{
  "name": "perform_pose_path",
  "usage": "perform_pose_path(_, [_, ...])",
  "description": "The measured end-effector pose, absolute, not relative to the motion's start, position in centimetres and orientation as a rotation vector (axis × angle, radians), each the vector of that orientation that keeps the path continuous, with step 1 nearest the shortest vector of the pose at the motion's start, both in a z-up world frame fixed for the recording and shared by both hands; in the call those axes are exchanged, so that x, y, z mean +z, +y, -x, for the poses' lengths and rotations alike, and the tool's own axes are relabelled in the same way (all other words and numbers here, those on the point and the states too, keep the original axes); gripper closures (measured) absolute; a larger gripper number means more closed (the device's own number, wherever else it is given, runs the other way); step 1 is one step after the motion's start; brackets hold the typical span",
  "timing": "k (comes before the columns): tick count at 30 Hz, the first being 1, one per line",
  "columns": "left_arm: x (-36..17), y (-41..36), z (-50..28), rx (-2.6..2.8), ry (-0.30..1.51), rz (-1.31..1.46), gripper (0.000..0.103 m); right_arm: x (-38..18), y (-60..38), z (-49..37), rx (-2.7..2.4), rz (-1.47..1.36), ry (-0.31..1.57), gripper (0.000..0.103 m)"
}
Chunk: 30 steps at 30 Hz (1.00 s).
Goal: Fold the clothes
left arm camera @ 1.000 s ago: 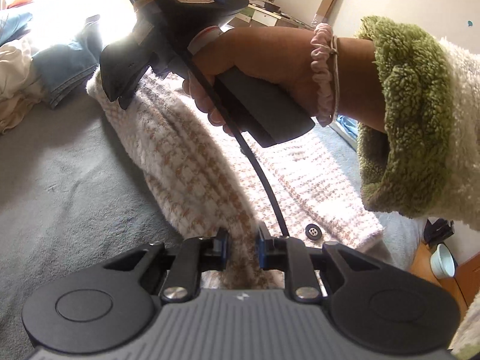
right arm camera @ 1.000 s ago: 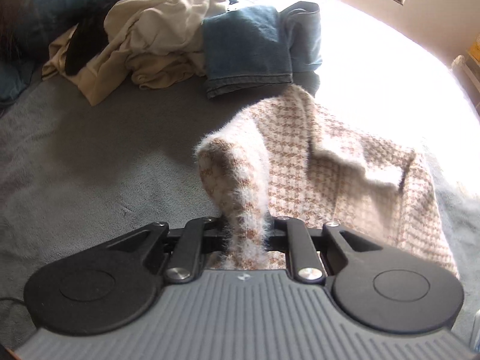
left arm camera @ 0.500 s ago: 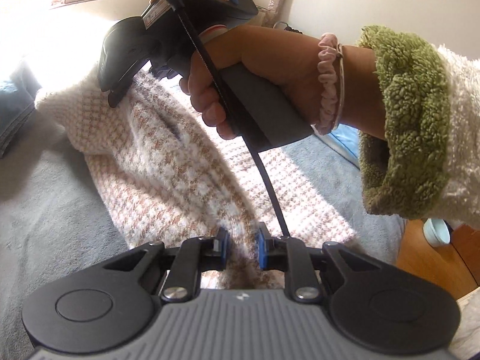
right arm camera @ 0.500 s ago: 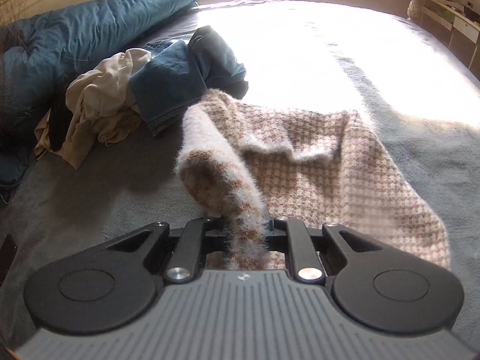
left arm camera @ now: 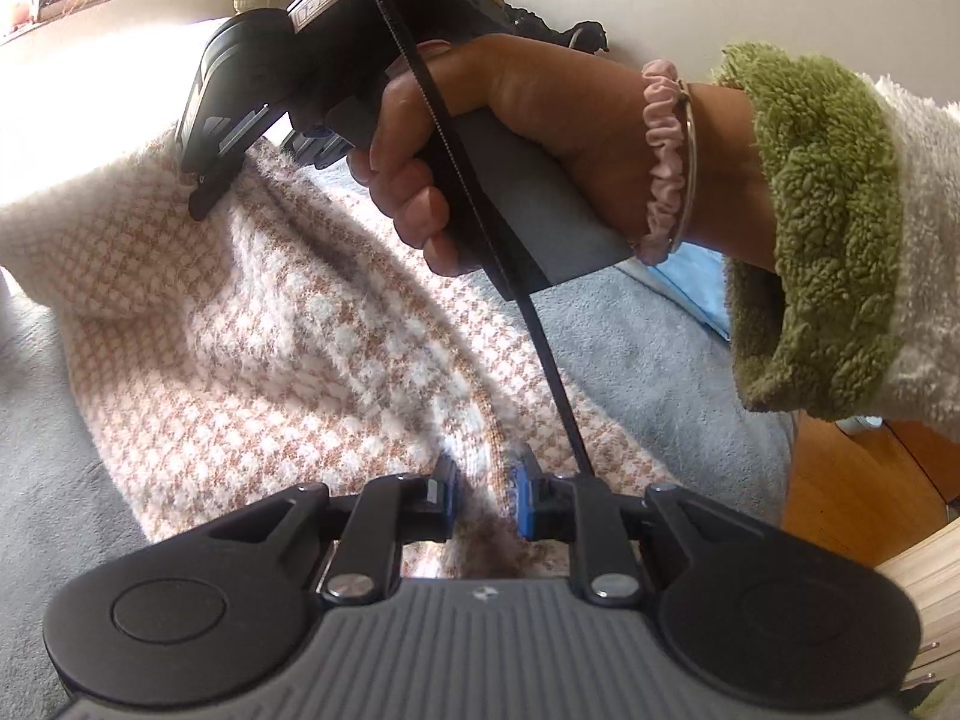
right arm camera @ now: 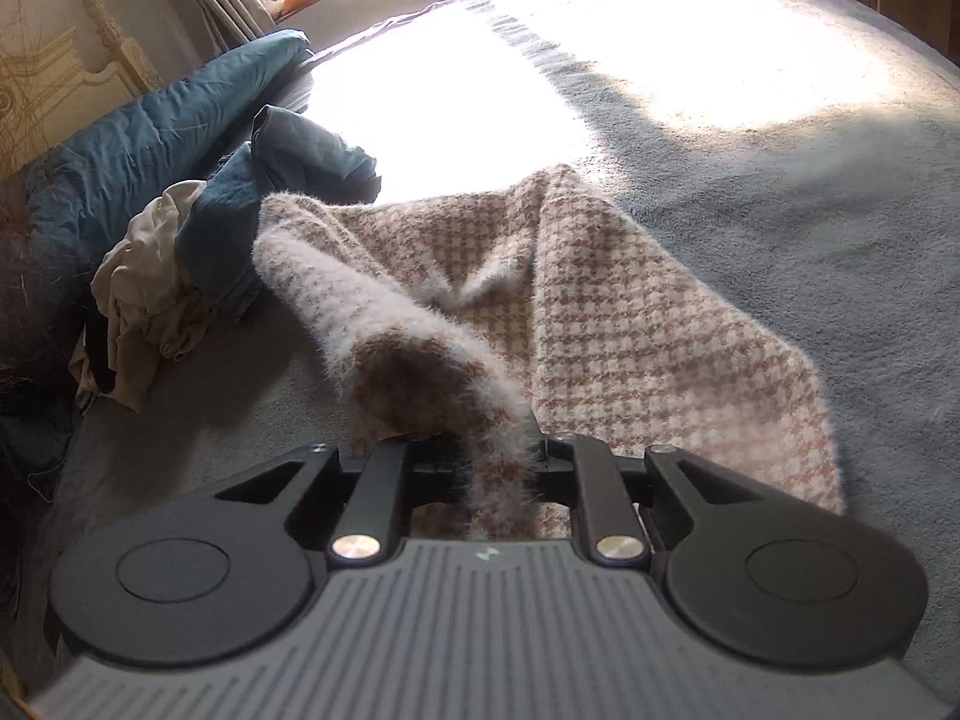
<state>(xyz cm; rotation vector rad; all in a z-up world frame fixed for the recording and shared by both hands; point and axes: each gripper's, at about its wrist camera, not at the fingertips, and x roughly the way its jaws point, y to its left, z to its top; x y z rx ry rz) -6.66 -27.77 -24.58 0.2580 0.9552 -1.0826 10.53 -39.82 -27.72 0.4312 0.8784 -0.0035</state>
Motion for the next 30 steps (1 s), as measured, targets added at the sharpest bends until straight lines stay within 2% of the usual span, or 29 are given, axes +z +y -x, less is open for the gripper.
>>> perform_pose_path(22, [-29.7,-35.8,0.3,-1.115,1.06,-0.27,0.083,-33.1,-50.4,-11.1,0.175,-0.557,0.911,0.089])
perform_pose_path(27, [-31.5,-36.8,-1.4,-1.101,1.128,-0.279,0.076,-35.3,-51.6,-11.6,0.205,-0.558,0.931,0.087])
perform_pose_path(30, [-31.4,-36.5,-1.8,-1.115,1.139,-0.271,0.064,-36.4,-52.3,-11.5,0.216,-0.594,0.941,0.081])
